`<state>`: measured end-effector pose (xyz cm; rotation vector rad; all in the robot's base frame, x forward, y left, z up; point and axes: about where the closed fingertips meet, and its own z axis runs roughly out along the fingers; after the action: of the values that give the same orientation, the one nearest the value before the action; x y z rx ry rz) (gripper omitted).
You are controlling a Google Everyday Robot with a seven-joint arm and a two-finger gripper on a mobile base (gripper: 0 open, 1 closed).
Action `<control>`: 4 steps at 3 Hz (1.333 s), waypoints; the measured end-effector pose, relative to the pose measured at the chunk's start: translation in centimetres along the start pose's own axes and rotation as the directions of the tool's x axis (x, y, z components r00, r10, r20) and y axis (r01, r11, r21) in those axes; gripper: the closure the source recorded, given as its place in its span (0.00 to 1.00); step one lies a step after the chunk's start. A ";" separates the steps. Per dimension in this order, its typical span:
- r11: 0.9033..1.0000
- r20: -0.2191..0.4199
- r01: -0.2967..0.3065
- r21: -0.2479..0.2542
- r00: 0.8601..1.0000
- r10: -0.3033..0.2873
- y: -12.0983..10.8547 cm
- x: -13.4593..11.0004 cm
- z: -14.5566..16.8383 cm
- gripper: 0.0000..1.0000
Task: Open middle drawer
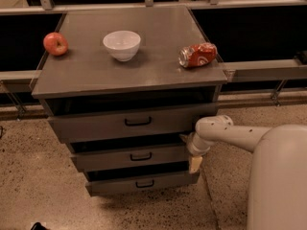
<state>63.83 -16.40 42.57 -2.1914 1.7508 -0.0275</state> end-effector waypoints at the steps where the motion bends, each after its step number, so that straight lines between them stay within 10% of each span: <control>1: 1.000 0.000 0.000 0.000 1.000 0.000 0.0 0.0 0.0 0.12; 4: 0.996 0.021 -0.009 -0.092 1.000 0.011 5.1 -0.4 -0.8 0.21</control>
Offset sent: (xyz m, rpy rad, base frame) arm -0.0590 -0.0047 -0.0112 -0.0175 0.1079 0.0386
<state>58.75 -17.14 42.06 -2.2383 1.7848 0.0805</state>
